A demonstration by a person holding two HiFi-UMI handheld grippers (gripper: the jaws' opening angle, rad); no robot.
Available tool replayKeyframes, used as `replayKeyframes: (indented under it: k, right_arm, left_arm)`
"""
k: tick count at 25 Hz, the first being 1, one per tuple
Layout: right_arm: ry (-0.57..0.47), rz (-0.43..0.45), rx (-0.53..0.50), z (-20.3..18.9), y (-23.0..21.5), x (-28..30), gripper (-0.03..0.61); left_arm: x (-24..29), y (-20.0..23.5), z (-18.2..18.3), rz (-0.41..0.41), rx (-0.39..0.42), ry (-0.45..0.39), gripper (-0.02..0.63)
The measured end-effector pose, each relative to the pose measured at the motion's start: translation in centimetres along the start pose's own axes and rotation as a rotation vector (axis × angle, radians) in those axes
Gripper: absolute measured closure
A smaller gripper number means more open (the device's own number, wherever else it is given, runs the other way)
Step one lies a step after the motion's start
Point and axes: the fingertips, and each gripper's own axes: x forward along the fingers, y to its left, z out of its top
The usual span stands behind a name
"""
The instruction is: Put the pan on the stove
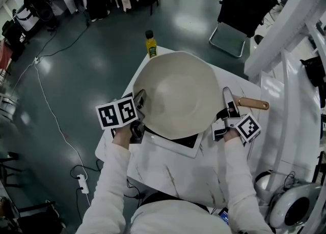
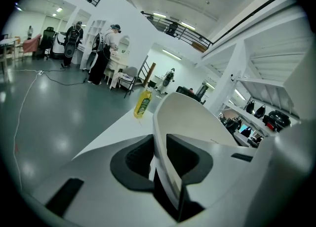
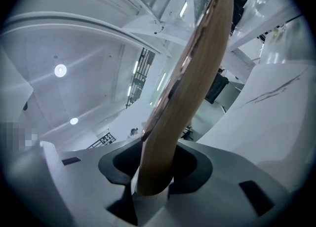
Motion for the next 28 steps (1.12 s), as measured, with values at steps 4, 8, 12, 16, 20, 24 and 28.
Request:
replayKeyframes:
  k: [4,8,12,16,20,24,28]
  right_arm:
    - [0.009,0.003,-0.013,0.09,-0.01,-0.02,0.410]
    - [0.023,0.011,-0.013,-0.03,0.06,-0.06,0.410]
    - [0.022,0.029,0.012,0.11,0.19,-0.25,0.410]
    - [0.024,0.042,0.031,0.15,0.20,-0.19,0.410]
    - [0.019,0.042,0.055,0.26,0.04,-0.36,0.410]
    - [0.033,0.029,0.057,0.13,-0.32,-0.53,0.399]
    - [0.037,0.035,0.054,-0.02,-0.29,-0.83,0.400]
  left_arm:
    - [0.20,0.07,-0.08,-0.015,-0.029,0.003,0.531]
    - [0.31,0.23,-0.22,-0.027,-0.053,0.002,0.531]
    - [0.48,0.06,-0.36,-0.042,-0.057,0.011,0.518]
    - [0.41,0.18,-0.53,-0.053,-0.067,0.005,0.508]
    - [0.24,0.22,-0.39,-0.046,-0.057,-0.010,0.508]
    - [0.07,0.38,-0.24,-0.038,-0.048,-0.027,0.492]
    - [-0.04,0.38,-0.21,-0.034,-0.045,-0.030,0.492]
